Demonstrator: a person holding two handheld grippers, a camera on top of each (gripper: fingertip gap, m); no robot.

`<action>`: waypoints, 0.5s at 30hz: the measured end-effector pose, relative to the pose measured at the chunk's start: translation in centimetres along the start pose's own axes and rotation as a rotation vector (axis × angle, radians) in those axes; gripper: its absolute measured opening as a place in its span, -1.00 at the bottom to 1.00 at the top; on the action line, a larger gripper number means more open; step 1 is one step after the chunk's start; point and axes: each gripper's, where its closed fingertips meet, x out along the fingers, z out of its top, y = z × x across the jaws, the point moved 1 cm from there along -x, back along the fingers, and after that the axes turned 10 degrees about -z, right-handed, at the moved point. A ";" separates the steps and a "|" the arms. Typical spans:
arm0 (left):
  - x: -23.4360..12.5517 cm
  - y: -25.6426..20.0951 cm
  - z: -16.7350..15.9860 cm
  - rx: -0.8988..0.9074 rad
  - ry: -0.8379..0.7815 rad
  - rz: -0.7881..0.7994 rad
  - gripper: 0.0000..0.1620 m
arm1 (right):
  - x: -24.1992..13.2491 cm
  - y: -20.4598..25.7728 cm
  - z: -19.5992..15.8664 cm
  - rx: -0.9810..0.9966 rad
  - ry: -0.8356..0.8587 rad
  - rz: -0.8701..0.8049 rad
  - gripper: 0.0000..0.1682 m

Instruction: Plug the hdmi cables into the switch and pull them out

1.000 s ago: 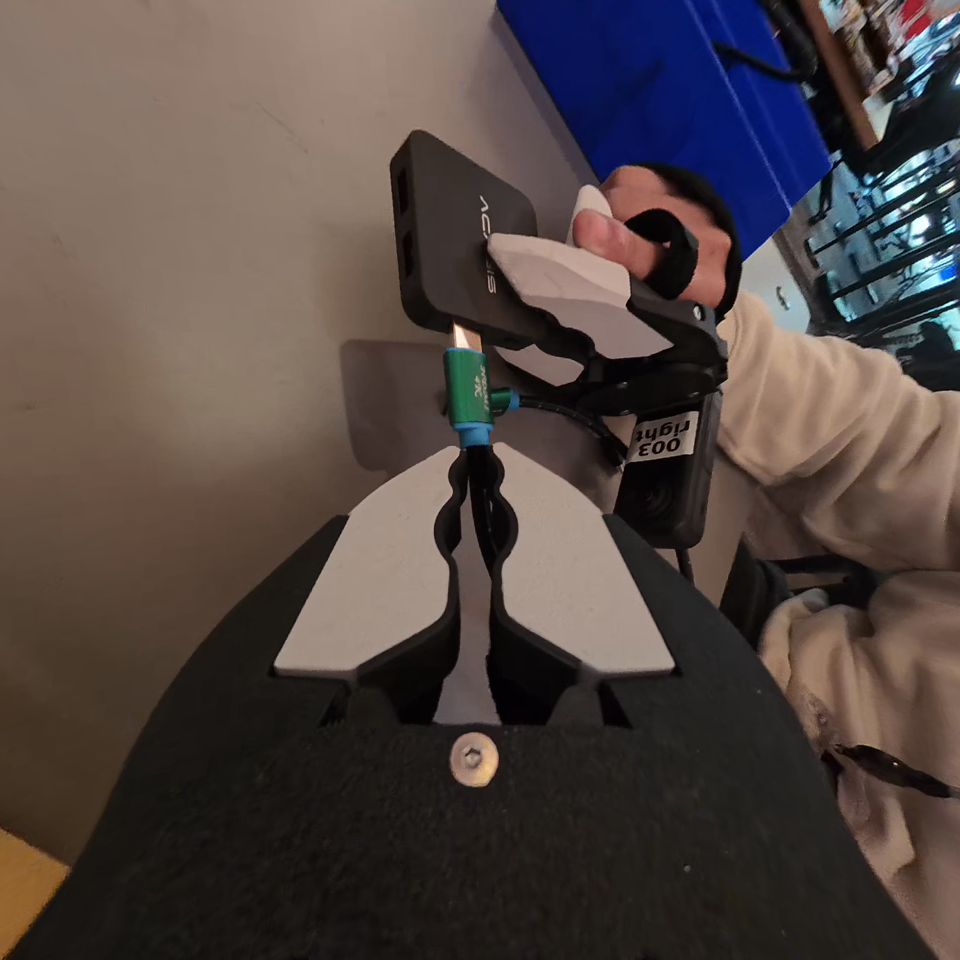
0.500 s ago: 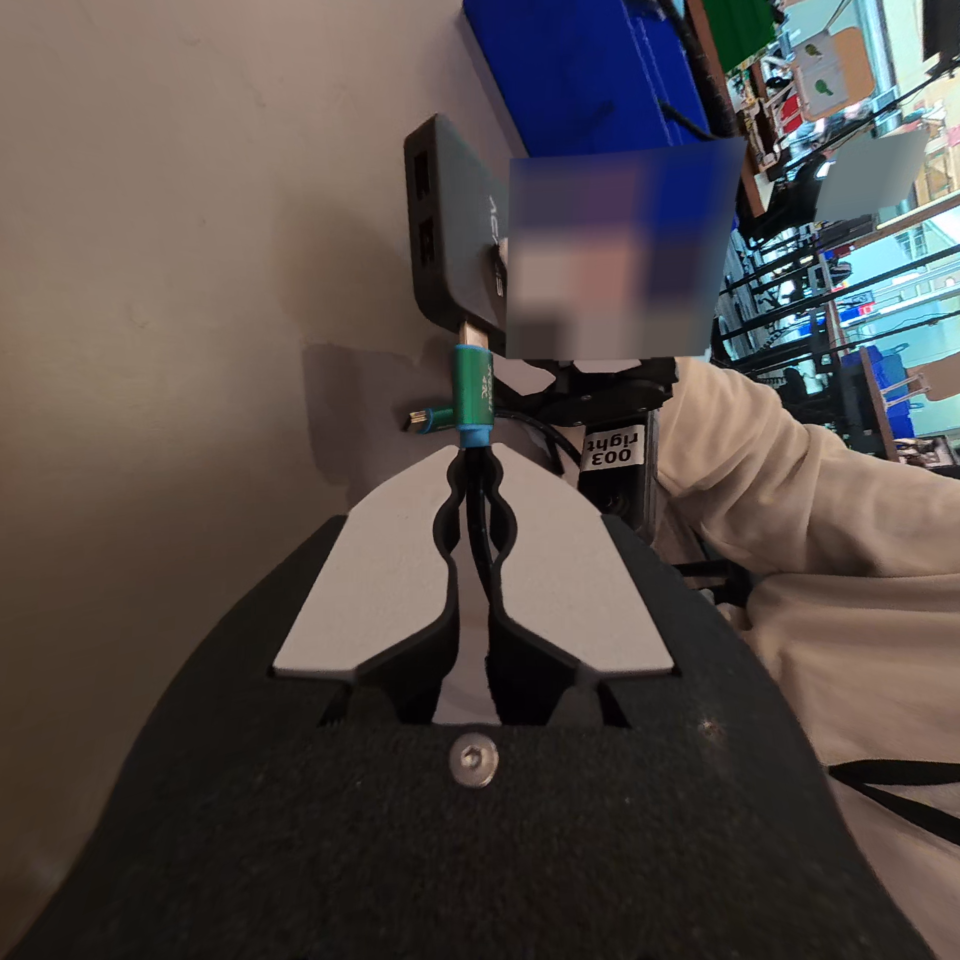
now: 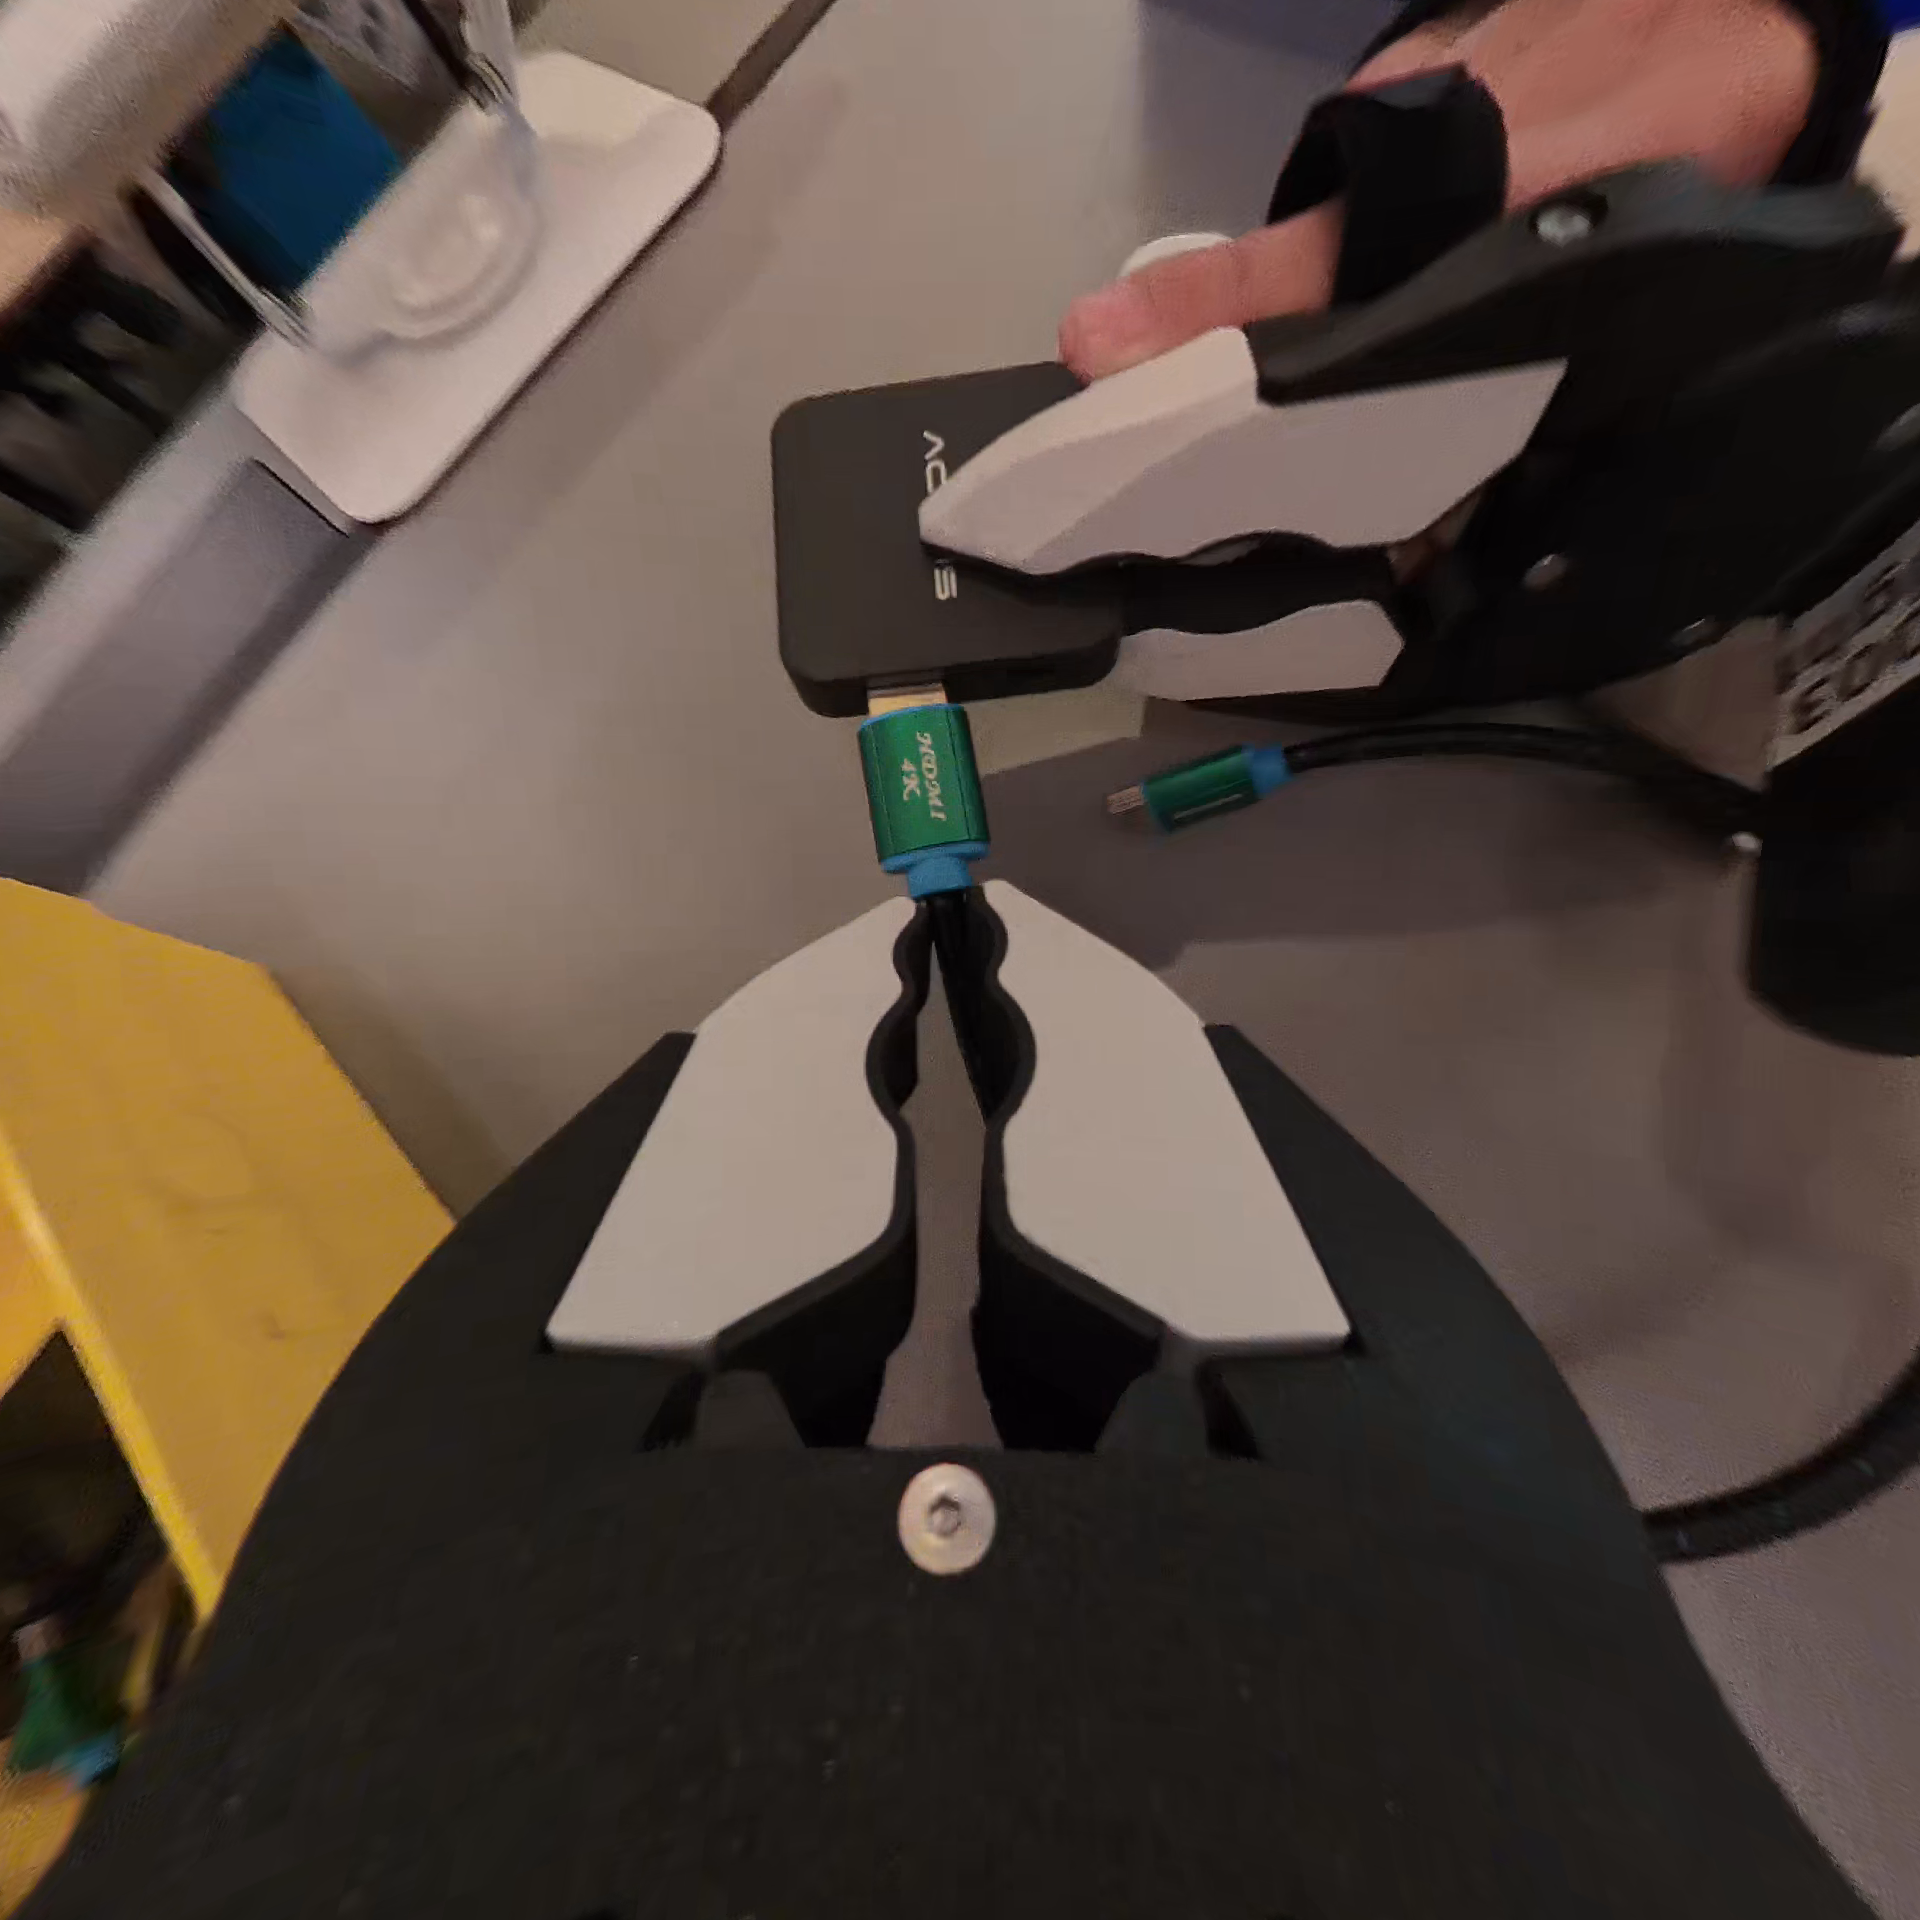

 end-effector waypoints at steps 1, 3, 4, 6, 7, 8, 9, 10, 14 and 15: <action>0.0 0.1 0.0 0.031 -0.004 0.030 -0.93 | 0.0 0.0 -0.1 0.030 0.006 0.011 -0.83; 0.0 0.1 0.2 0.053 -0.031 0.053 -0.93 | 0.0 -0.1 -0.2 0.053 0.008 0.013 -0.83; 0.0 0.2 0.2 0.042 -0.048 0.048 -0.93 | 0.1 0.0 -0.2 0.076 0.011 0.024 -0.82; -0.2 0.3 0.4 0.004 -0.096 0.027 -0.93 | 0.1 0.1 -0.2 0.109 0.014 0.038 -0.82; -0.3 0.4 0.5 -0.018 -0.122 0.018 -0.93 | 0.1 0.1 -0.2 0.122 0.014 0.046 -0.82; -0.5 0.5 0.7 -0.041 -0.148 0.007 -0.93 | 0.0 0.5 -0.1 0.139 0.011 0.077 -0.84; -0.7 0.6 0.8 -0.063 -0.161 -0.013 -0.93 | -0.2 0.8 0.1 0.158 -0.002 0.104 -0.85; -0.8 0.7 0.8 -0.080 -0.163 -0.039 -0.93 | -0.3 0.8 0.2 0.165 -0.008 0.106 -0.85; -1.0 0.8 0.6 -0.122 -0.161 -0.094 -0.93 | -0.1 0.5 0.7 0.154 -0.003 0.076 -0.85; -1.0 0.8 0.5 -0.127 -0.164 -0.104 -0.93 | -0.2 0.4 0.8 0.149 -0.017 0.072 -0.85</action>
